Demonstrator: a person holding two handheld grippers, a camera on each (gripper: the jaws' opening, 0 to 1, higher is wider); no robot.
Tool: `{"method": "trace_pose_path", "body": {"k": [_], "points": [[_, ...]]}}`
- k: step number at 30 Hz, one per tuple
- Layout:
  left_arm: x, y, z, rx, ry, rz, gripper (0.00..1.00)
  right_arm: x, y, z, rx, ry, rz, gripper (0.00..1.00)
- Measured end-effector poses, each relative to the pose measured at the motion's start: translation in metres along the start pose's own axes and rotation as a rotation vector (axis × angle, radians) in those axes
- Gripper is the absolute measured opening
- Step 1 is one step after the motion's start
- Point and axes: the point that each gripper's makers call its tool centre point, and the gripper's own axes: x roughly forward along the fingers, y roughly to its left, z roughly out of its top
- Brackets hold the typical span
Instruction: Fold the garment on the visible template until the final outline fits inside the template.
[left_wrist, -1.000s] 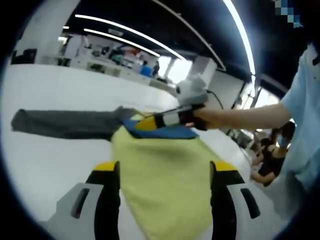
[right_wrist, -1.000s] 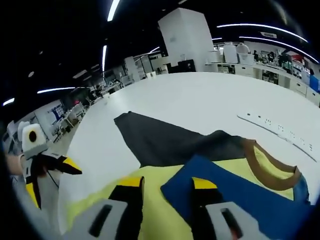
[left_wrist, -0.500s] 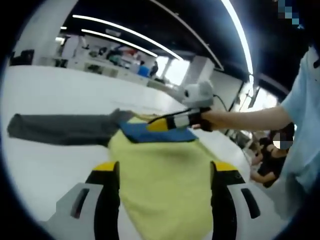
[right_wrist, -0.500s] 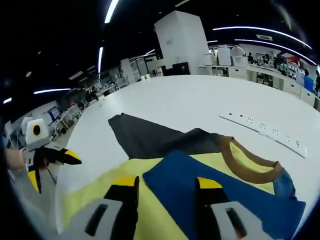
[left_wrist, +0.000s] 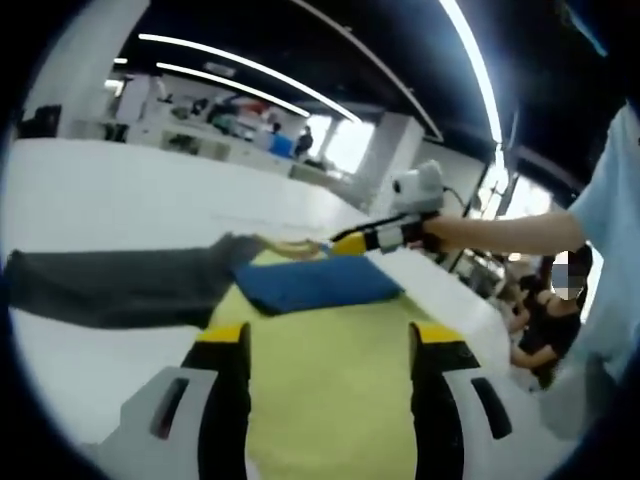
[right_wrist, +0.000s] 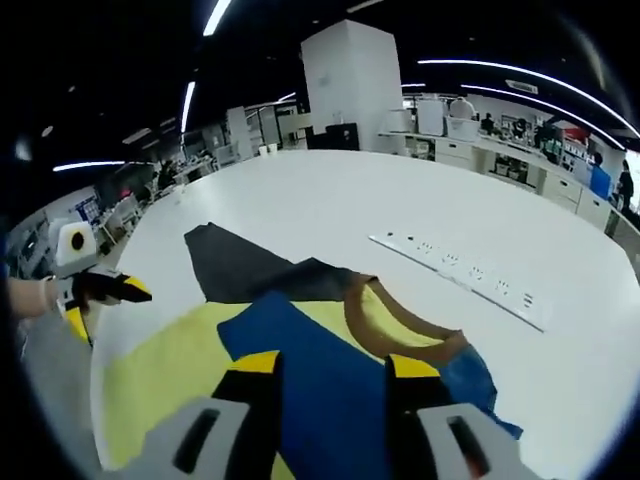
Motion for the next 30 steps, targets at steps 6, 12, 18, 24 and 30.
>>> {"method": "trace_pose_path", "body": {"k": [6, 12, 18, 24, 30], "points": [[0.011, 0.010, 0.006, 0.003, -0.012, 0.007, 0.58, -0.027, -0.041, -0.007, 0.009, 0.039, -0.058, 0.30], [0.019, 0.017, 0.005, -0.006, -0.005, 0.012, 0.54, -0.039, -0.065, -0.016, 0.018, 0.076, -0.088, 0.29], [0.023, 0.017, 0.005, -0.007, -0.001, 0.008, 0.53, -0.046, -0.087, -0.027, 0.023, 0.119, -0.127, 0.23], [0.027, 0.020, -0.003, -0.005, 0.023, 0.008, 0.51, -0.045, -0.099, -0.038, 0.019, 0.175, -0.137, 0.11], [0.034, 0.025, -0.003, -0.020, 0.019, 0.007, 0.50, -0.032, -0.102, -0.044, 0.005, 0.235, -0.112, 0.05]]}}
